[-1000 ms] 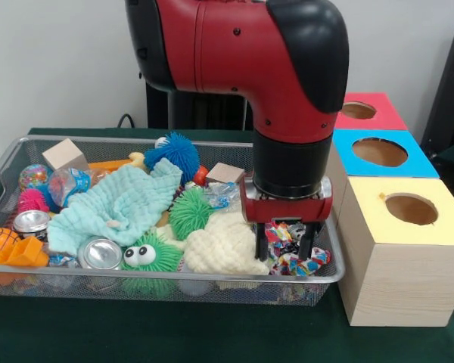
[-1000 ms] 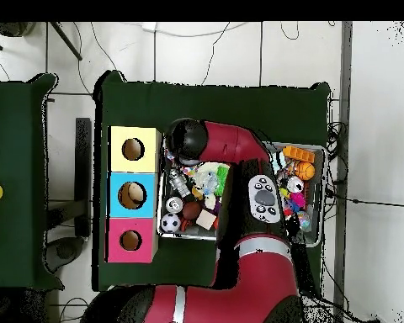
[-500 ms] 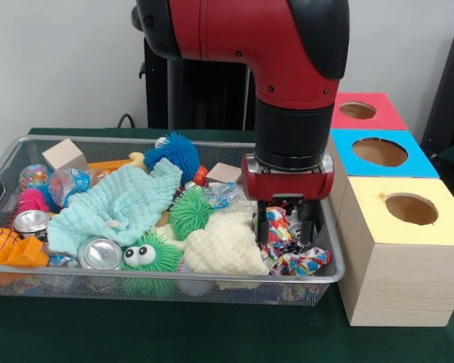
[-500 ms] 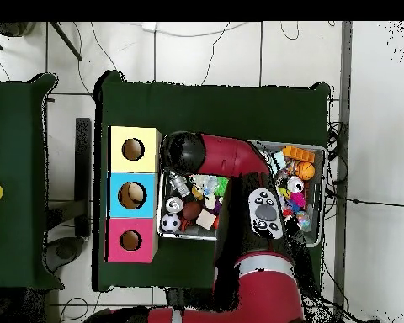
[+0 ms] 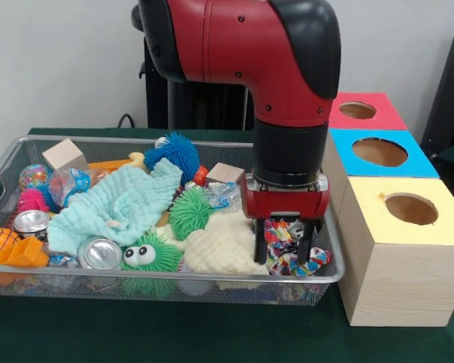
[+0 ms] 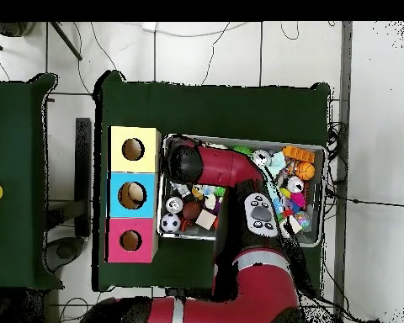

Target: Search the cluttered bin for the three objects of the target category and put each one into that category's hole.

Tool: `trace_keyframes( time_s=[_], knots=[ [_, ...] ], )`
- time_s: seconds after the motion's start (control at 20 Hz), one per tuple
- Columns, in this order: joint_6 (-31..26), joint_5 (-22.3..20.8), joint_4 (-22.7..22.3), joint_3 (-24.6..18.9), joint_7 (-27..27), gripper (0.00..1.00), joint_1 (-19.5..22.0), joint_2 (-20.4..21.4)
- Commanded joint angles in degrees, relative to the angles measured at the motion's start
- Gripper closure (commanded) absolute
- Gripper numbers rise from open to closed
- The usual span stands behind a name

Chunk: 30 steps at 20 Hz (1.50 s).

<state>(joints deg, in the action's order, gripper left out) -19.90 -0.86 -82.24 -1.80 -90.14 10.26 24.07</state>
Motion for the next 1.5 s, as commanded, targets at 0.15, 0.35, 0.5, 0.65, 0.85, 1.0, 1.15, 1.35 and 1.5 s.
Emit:
trace_keyframes(
  time_s=[0.15, 0.35, 0.5, 0.65, 0.85, 1.0, 1.15, 1.35, 1.5],
  knots=[
    [7.2, -0.1, -5.2, -2.9, -10.8, 0.0, 1.7, -6.5],
    [9.1, -0.1, -6.7, -3.0, -11.1, 0.0, 1.8, -6.6],
    [9.5, 0.2, -8.2, -2.5, -11.5, 0.0, 1.4, -5.6],
    [9.3, 0.7, -9.8, -1.8, -12.2, 0.0, 0.6, -4.2],
    [9.0, 1.5, -11.3, -1.0, -13.3, 0.0, -0.7, -2.8],
    [9.4, 2.0, -12.5, -0.5, -14.2, 0.0, -1.6, -2.2],
    [10.3, 2.7, -13.4, 0.0, -15.3, 0.0, -2.9, -1.9],
    [12.3, 3.5, -13.6, 0.3, -16.1, 0.0, -4.0, -2.9],
    [14.0, 4.0, -13.2, 0.3, -16.2, 0.0, -4.5, -4.1]
  ],
)
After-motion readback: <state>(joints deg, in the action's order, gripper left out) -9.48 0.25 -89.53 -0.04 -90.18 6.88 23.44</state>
